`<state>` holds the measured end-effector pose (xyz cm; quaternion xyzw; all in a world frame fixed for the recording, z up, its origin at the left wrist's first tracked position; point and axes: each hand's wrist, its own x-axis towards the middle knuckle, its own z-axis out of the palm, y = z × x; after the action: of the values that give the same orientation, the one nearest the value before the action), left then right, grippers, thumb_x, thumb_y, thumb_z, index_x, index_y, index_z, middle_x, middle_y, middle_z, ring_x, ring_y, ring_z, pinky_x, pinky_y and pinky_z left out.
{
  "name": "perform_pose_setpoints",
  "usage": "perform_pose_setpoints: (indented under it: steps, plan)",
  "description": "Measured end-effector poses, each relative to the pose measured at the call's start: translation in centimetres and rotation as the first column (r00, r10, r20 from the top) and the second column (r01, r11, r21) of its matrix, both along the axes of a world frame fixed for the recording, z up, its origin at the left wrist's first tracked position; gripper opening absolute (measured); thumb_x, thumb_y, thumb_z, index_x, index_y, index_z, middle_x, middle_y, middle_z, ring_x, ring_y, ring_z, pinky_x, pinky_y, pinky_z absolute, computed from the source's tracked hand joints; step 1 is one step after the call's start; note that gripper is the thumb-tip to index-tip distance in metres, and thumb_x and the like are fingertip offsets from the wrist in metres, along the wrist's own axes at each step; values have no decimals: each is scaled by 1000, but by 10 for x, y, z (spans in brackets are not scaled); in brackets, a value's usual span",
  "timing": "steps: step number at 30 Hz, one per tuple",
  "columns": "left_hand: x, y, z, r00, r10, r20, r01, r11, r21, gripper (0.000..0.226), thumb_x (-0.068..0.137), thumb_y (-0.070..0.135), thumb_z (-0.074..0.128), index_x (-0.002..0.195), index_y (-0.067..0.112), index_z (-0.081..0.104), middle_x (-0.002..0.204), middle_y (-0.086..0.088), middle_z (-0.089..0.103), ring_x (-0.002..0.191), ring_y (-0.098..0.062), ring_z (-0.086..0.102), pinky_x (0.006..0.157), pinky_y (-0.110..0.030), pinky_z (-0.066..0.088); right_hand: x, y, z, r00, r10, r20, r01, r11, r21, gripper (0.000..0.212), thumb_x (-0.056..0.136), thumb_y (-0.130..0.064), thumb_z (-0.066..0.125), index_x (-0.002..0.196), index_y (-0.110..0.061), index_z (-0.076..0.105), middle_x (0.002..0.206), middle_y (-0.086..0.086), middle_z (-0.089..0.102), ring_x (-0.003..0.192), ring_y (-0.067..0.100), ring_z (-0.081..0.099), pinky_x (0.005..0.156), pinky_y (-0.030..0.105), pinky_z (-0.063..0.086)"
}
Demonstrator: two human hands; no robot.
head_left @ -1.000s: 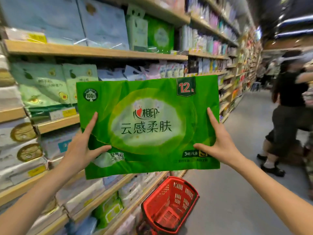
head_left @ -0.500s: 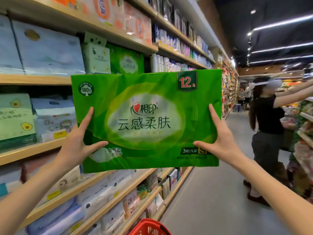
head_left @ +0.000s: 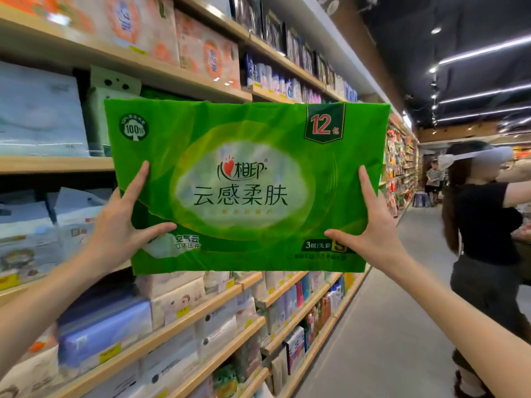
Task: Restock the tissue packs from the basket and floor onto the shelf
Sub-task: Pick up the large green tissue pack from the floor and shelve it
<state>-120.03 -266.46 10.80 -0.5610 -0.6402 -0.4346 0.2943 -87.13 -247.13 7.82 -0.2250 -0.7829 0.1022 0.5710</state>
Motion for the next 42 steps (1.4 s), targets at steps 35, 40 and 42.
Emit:
perform_pose_setpoints:
  steps: [35, 40, 42]
  plan:
    - [-1, 385, 115, 851, 499, -163, -455, 856, 245, 100, 66, 33, 71, 141, 38, 5, 132, -31, 39, 119, -42, 41, 105, -46, 30, -164, 526, 116, 891, 445, -91, -403, 867, 293, 112, 66, -28, 78, 140, -32, -6, 150, 19, 24, 136, 23, 21, 107, 36, 16]
    - [-20, 377, 128, 783, 578, -229, -513, 809, 287, 101, 67, 37, 70, 145, 34, 6, 143, -25, 35, 129, -32, 36, 105, -26, 23, -210, 536, 131, 830, 547, -112, -492, 811, 317, 110, 64, -34, 74, 139, -33, -6, 147, 23, 25, 134, 26, 25, 108, 42, 21]
    - [-33, 373, 134, 762, 598, -248, -530, 796, 291, 103, 66, 40, 68, 147, 31, 5, 145, -23, 33, 130, -28, 35, 105, -22, 22, -231, 538, 134, 813, 569, -119, -511, 797, 322, 110, 64, -33, 74, 140, -32, -6, 142, 27, 28, 132, 35, 27, 108, 49, 23]
